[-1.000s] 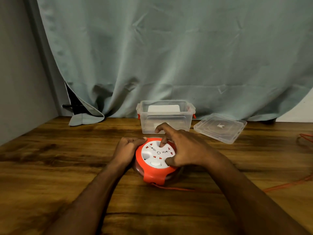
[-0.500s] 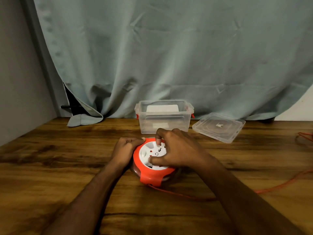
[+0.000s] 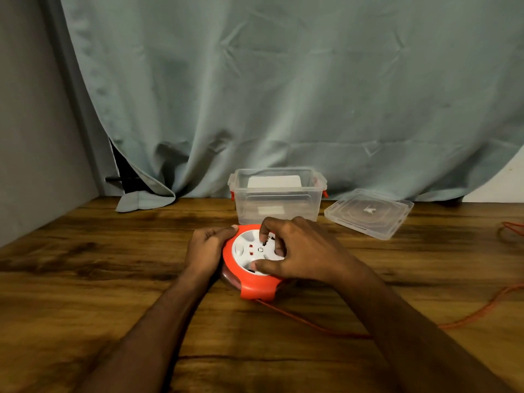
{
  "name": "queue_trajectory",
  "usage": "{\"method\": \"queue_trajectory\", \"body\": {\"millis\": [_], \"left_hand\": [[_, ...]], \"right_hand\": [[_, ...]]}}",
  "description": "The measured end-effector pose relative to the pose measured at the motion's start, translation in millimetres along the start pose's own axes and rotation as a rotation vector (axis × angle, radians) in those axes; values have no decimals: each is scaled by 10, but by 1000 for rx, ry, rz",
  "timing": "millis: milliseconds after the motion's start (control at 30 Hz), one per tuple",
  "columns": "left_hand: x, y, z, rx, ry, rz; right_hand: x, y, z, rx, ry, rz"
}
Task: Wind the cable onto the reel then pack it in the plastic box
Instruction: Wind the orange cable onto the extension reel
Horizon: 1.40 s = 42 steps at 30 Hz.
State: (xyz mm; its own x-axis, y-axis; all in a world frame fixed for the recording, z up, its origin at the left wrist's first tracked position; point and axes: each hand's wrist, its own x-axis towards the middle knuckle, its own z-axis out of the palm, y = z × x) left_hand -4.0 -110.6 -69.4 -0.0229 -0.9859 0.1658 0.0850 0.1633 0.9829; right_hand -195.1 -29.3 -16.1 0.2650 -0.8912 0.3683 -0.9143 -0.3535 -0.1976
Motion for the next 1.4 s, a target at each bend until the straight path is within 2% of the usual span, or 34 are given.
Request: {"method": "queue_trajectory", "body": {"millis": [133,367,533,633,833,967,1400], "left_hand": [[-18,9,7,39,51,7],[-81,42,23,114,22,30],[-103,76,19,94,-14,8],[-111,82,20,96,-32,-10],[-106,82,40,111,-33,16],[-106,71,30,126,-66,16],[-40,17,43,54,-24,26]], "right_hand": [[26,-21,52,-26,59,57],[105,-206,227,-48,139,196],[118,-286,263,-58,178,135],[82,-174,110,27,118,74],[18,81,-68,124,-182,38],[19,100,-89,129,-153,17],[28,-23,-36,-5,-57,77]]}}
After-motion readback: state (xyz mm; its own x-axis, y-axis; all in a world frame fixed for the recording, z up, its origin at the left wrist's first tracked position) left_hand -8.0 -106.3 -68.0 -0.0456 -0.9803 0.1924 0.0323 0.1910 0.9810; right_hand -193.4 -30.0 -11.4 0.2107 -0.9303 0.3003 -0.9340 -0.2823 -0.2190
